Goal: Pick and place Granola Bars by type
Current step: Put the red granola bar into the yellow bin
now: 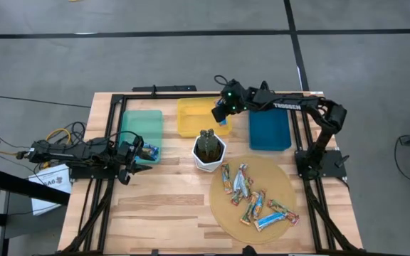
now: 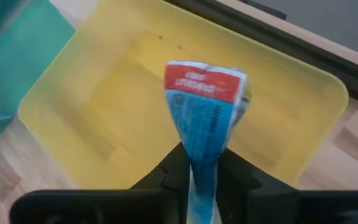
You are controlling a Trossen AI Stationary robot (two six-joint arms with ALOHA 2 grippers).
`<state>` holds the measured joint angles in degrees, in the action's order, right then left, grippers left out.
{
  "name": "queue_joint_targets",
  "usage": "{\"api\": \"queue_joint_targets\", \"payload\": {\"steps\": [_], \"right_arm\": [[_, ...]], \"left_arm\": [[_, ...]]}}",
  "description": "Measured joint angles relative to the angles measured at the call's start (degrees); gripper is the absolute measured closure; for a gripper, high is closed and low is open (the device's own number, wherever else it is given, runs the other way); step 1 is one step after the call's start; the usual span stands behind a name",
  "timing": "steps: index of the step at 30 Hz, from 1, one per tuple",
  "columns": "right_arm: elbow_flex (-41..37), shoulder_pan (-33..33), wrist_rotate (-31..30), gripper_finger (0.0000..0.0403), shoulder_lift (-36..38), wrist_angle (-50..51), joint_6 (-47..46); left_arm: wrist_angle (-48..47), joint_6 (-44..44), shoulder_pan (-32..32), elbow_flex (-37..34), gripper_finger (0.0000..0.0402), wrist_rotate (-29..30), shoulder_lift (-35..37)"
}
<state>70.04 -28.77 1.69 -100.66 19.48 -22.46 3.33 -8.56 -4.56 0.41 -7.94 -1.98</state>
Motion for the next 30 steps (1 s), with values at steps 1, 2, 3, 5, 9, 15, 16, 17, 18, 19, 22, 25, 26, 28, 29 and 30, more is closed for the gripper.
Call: {"api": "queue_joint_targets", "payload": {"steps": [1,2,3,5,9,15,16,17,18,19,22,25,26,28,29,30], "right_arm": [[0.0,-0.1,0.0,0.0347,0.0,0.2,0.0],[0.0,-0.3,0.0,0.0343,0.0,0.4,0.0],[0.0,-0.3,0.0,0.0339,0.0,0.7,0.0],[0.0,-0.3,-0.1,0.0334,0.0,1.2,0.0],[0.0,-0.3,0.0,0.0331,0.0,1.4,0.0],[0.0,-0.1,0.0,0.0331,0.4,1.5,0.0],[0.0,0.1,0.0,0.0331,0.8,1.5,0.0],[0.0,0.3,0.0,0.0331,1.5,1.5,0.0],[0.0,0.5,0.0,0.0331,2.4,1.5,0.0],[0.0,0.7,0.0,0.0331,3.3,1.5,0.0],[0.0,1.1,0.0,0.0331,6.5,3.0,0.9],[0.0,1.9,0.1,0.0331,10.1,7.2,4.2],[0.0,2.3,0.1,0.0331,11.3,9.2,5.0],[0.0,3.3,0.1,0.0331,13.8,13.1,5.8],[0.0,3.8,0.2,0.0331,15.2,15.3,5.9],[0.0,4.4,0.2,0.0331,16.5,17.3,5.9]], "left_arm": [[0.0,0.0,0.0,0.0,0.0257,0.0,0.0],[0.0,0.0,0.0,0.0,0.0257,0.0,0.0],[0.0,0.0,0.0,0.0,0.0257,0.0,0.0],[0.0,0.0,0.0,0.0,0.0257,0.0,0.0],[0.0,0.0,0.0,0.0,0.0257,0.0,0.0],[0.0,0.0,0.0,0.0,0.0257,0.0,0.0],[0.0,0.0,0.0,0.0,0.0257,0.0,0.0],[0.0,0.0,0.0,0.0,0.0257,0.0,0.0],[0.0,0.0,0.0,0.0,0.0257,0.0,0.0],[0.0,0.0,0.0,0.0,0.0257,0.0,0.0],[0.0,0.0,0.0,0.0,0.0257,0.0,0.0],[0.0,0.0,0.0,0.0,0.0257,0.0,0.0],[0.0,0.0,0.0,0.0,0.0257,0.0,0.0],[0.0,0.0,0.0,0.0,0.0257,0.0,0.0],[0.0,0.0,0.0,0.0,0.0257,0.0,0.0],[0.0,0.0,0.0,0.0,0.0257,0.0,0.0]]}}
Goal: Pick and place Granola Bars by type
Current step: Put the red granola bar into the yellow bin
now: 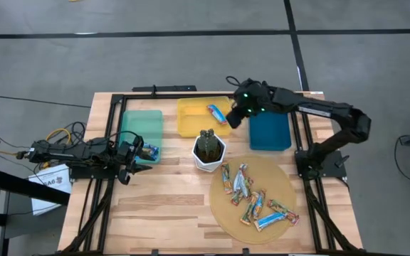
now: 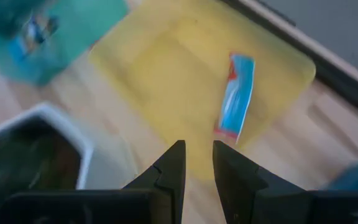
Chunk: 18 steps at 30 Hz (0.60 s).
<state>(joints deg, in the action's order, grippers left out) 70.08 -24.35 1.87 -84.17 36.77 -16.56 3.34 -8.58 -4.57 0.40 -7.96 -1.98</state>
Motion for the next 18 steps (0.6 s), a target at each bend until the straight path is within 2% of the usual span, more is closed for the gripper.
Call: {"api": "queue_joint_targets", "payload": {"steps": [8,18], "right_arm": [[0.0,5.7,1.2,0.0331,9.1,13.9,-0.8],[0.0,17.8,1.3,0.0331,14.6,27.8,-17.0]], "left_arm": [[0.0,0.0,0.0,0.0,0.0257,0.0,0.0],[0.0,0.0,0.0,0.0,0.0257,0.0,0.0]]}}
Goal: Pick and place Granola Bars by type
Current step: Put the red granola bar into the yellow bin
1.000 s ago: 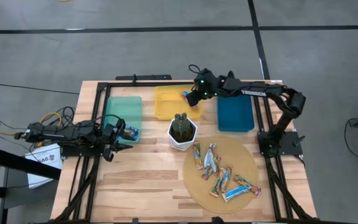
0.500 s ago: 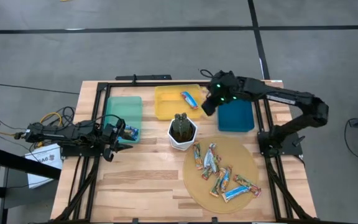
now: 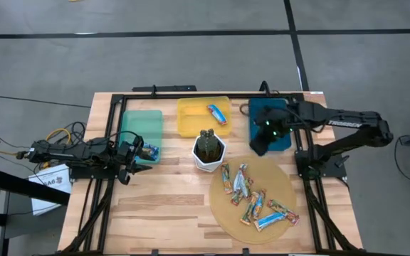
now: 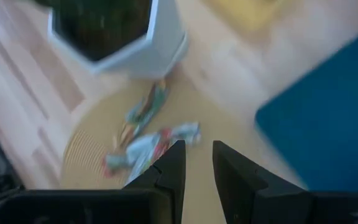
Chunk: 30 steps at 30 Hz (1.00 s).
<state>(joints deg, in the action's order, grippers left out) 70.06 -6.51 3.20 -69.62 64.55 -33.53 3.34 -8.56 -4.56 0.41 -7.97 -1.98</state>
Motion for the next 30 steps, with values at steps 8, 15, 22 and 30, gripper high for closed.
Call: {"api": "queue_joint_targets", "payload": {"steps": [8,15,22,30], "right_arm": [[0.0,12.3,0.1,0.0331,-0.1,6.0,-18.5],[0.0,20.8,-0.1,0.0331,-3.2,5.8,-31.3],[0.0,25.9,-0.2,0.0331,-8.8,5.6,-36.1],[0.0,29.2,-6.2,0.0330,-15.3,-0.5,-35.0]], "left_arm": [[0.0,0.0,0.0,0.0,0.0257,0.0,0.0],[0.0,0.0,0.0,0.0,0.0257,0.0,0.0],[0.0,0.0,0.0,0.0,0.0257,0.0,0.0],[0.0,0.0,0.0,0.0,0.0257,0.0,0.0]]}}
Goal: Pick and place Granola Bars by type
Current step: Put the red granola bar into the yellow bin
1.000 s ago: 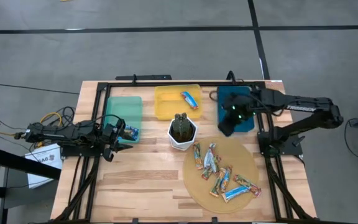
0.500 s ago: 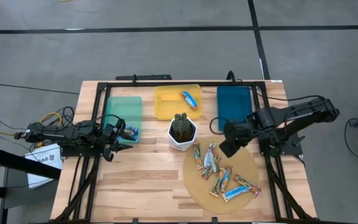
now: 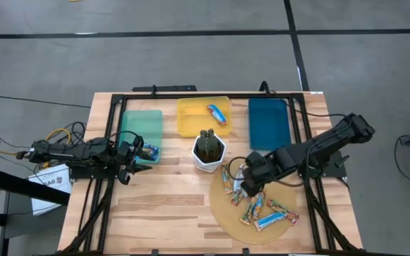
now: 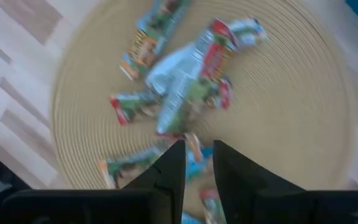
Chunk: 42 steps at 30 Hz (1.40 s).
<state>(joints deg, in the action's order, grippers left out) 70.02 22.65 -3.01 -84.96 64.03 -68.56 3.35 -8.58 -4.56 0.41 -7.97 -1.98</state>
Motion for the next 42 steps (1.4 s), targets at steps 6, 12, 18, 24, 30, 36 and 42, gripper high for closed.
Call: {"api": "queue_joint_targets", "payload": {"steps": [6,12,18,24,30,36,42], "right_arm": [[0.0,0.1,-1.9,0.0301,-3.2,-3.1,1.5],[0.0,0.1,-1.8,0.0222,-6.8,-5.8,1.5],[0.0,-0.8,-1.7,0.0167,-11.0,-8.4,1.5],[-0.3,-2.1,-1.7,0.0169,-14.9,-9.4,1.5],[-4.2,-2.9,-1.4,0.0183,-15.5,-14.7,-0.3],[-6.9,-3.0,-1.4,0.0198,-15.6,-16.9,-2.0],[-8.5,-3.3,-0.7,0.0237,-15.6,-19.1,-2.0]], "left_arm": [[0.0,0.0,0.0,0.0,0.0257,0.0,0.0],[0.0,0.0,0.0,0.0,0.0257,0.0,0.0],[0.0,0.0,0.0,0.0,0.0257,0.0,0.0],[0.0,0.0,0.0,0.0,0.0257,0.0,0.0],[0.0,0.0,0.0,0.0,0.0257,0.0,0.0],[0.0,0.0,0.0,0.0,0.0257,0.0,0.0],[0.0,0.0,0.0,0.0,0.0257,0.0,0.0]]}}
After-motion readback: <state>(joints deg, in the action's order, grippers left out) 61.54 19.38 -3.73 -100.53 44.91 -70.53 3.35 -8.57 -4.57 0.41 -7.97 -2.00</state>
